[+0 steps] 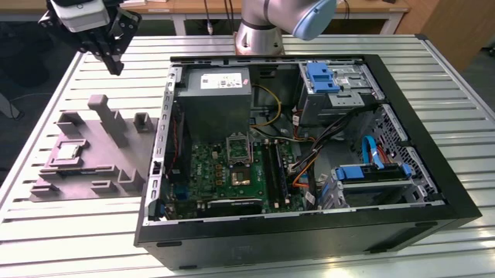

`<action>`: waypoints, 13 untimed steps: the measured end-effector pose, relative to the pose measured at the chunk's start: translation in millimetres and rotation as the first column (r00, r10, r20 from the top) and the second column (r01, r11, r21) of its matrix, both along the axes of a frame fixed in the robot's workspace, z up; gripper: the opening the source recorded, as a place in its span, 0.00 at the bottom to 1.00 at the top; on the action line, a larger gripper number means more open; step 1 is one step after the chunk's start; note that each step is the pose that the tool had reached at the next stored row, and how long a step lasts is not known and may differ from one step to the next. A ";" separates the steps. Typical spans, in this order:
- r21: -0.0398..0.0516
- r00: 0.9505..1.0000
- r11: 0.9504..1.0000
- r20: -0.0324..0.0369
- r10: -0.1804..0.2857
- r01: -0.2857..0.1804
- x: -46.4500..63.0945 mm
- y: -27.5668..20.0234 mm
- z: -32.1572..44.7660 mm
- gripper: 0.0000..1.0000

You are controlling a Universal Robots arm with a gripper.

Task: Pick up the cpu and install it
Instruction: 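Reach for the cpu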

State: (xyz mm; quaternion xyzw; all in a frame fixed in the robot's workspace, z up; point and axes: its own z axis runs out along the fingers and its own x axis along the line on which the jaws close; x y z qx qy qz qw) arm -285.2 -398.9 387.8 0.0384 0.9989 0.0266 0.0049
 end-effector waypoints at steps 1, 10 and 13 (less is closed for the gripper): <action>0.000 1.000 1.000 0.000 0.000 0.000 0.0 0.0 0.0 0.11; 0.000 1.000 1.000 0.000 0.000 0.000 -0.6 0.0 0.0 0.11; 0.000 1.000 1.000 0.000 0.000 0.000 -0.6 0.0 0.1 0.11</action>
